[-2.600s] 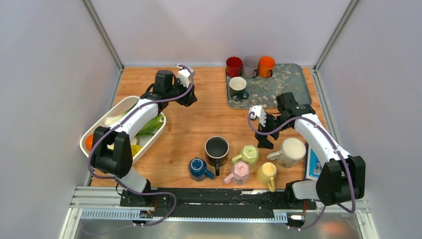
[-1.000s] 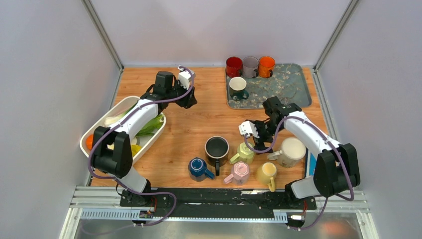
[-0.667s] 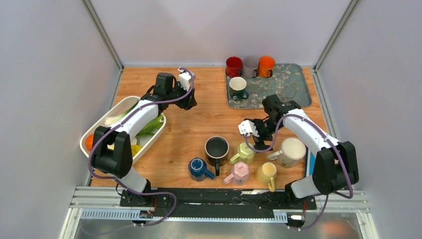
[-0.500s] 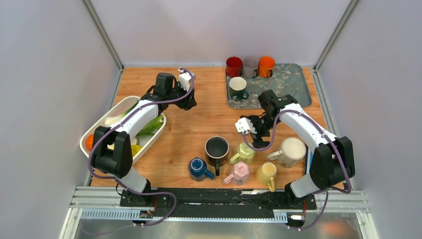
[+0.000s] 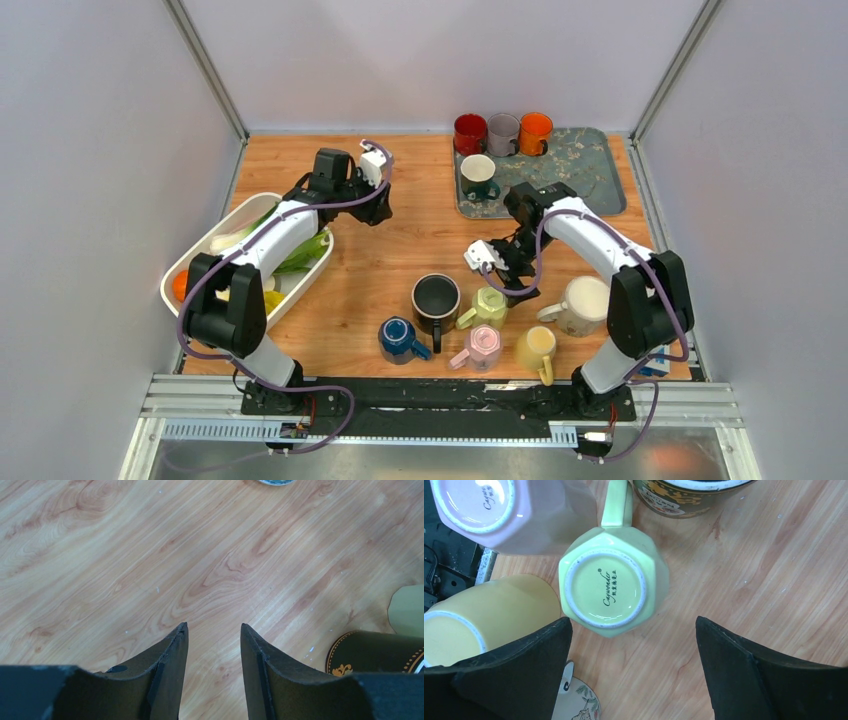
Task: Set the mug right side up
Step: Move the cup to the center of the board.
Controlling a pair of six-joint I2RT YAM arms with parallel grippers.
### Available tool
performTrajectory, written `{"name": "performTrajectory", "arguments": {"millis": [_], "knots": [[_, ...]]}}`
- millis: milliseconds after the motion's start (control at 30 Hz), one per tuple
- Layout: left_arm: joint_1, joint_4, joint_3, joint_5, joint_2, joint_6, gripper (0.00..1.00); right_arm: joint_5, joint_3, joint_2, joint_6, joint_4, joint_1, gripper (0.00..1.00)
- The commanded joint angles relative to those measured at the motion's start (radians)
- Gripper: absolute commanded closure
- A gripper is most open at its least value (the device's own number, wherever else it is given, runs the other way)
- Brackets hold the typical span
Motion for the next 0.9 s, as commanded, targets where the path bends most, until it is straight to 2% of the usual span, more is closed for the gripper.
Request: {"name": "performTrajectory", "arguments": {"millis": [0,167,400,500,700,867], "knots": [[-0.002,-0.04,0.038,-0.006,0.002,0.035,0.5,-0.093,-0.018,-0.063,-0.02,0.001,0.006,0.04],[-0.001,-0.107,0.089,-0.001,0.037,0.072,0.5,-0.086,-0.027,-0.055,-0.069,0.01,0.038,0.03],[0.003,-0.109,0.107,-0.013,0.05,0.146,0.5,-0.127,0.006,-0.014,0.092,0.137,0.064,0.04],[0.002,-0.105,0.133,0.0,0.077,0.18,0.5,-0.118,0.08,0.053,0.178,0.143,0.03,0.07],[0.009,-0.08,0.198,-0.001,0.119,0.159,0.5,-0.017,0.279,0.171,0.237,0.209,-0.063,0.09],[0.01,-0.033,0.198,-0.019,0.108,0.147,0.5,-0.051,0.54,0.361,0.467,0.247,-0.101,0.1]]}}
